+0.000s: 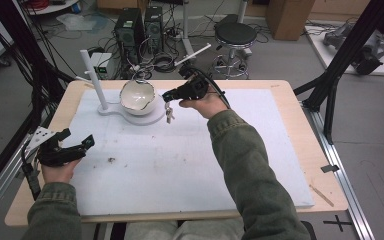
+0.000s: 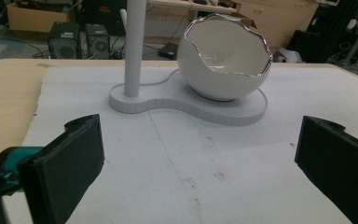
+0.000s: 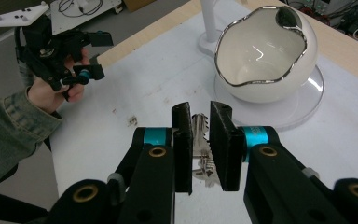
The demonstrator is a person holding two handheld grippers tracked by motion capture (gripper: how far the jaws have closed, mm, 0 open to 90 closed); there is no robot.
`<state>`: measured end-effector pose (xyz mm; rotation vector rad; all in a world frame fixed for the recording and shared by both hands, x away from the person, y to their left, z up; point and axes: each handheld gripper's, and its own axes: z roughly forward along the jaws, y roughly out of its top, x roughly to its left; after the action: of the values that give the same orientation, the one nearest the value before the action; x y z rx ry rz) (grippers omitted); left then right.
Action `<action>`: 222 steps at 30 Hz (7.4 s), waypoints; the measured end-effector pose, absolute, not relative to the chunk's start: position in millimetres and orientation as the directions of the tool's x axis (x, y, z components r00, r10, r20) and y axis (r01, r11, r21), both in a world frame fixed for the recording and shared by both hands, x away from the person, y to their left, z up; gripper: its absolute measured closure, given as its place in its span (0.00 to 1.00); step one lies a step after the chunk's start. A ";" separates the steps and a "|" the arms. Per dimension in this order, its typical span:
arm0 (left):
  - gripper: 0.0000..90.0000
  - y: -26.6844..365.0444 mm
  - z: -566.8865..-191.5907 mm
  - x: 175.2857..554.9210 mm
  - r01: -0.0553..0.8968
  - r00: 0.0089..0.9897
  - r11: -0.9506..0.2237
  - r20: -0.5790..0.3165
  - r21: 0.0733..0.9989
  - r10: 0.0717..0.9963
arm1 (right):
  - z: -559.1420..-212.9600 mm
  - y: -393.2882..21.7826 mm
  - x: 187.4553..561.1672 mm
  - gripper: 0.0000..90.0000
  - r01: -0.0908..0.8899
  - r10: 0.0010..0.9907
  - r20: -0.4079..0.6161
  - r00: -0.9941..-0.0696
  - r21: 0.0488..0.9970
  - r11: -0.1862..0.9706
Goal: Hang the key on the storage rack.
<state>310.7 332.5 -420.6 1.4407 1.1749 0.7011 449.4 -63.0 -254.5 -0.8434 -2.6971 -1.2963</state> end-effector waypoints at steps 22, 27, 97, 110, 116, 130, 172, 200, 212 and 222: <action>0.02 337.2 -424.9 314.0 0.301 0.334 0.073 -0.177 0.951 0.926 | -234.6 -5.0 466.7 0.89 0.462 0.412 0.273 -0.869 0.743 0.484; 0.02 337.7 -425.3 314.7 0.300 0.333 0.081 -0.184 0.950 0.925 | -230.0 6.0 469.6 0.88 0.454 0.405 0.268 -0.874 0.747 0.486; 0.02 331.0 -419.9 303.3 0.290 0.367 0.112 -0.219 0.950 0.904 | -239.1 150.7 520.4 0.88 0.462 0.375 0.314 -0.872 0.783 0.417; 0.02 329.8 -420.8 301.3 0.297 0.369 0.105 -0.215 0.949 0.904 | -236.3 160.4 529.5 0.89 0.479 0.394 0.334 -0.856 0.797 0.367; 0.02 329.7 -421.2 301.7 0.300 0.379 0.095 -0.210 0.949 0.901 | -234.6 163.5 534.9 0.88 0.482 0.425 0.327 -0.844 0.809 0.335; 0.02 329.6 -421.7 302.7 0.299 0.380 0.097 -0.211 0.949 0.900 | -244.3 162.9 543.6 0.88 0.500 0.459 0.330 -0.825 0.806 0.318; 0.02 326.2 -424.4 308.8 0.311 0.384 0.125 -0.244 0.942 0.890 | -272.2 124.3 525.6 0.10 0.530 0.557 0.225 -0.799 0.701 0.477; 0.02 321.1 -424.5 308.4 0.326 0.395 0.080 -0.213 0.942 0.894 | -285.3 18.4 507.3 0.01 0.557 0.638 0.187 -0.747 0.699 0.448; 0.02 321.2 -424.5 308.7 0.326 0.395 0.076 -0.209 0.942 0.894 | -296.7 -32.6 499.3 0.01 0.597 0.686 0.195 -0.700 0.687 0.414; 0.02 321.4 -424.0 308.3 0.323 0.394 0.082 -0.213 0.943 0.894 | -304.4 -64.7 487.4 0.01 0.624 0.717 0.202 -0.668 0.677 0.391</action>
<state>308.3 321.4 -424.0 1.4806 1.1495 0.6111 487.4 -64.7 -304.4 -1.3180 -2.7198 -1.2339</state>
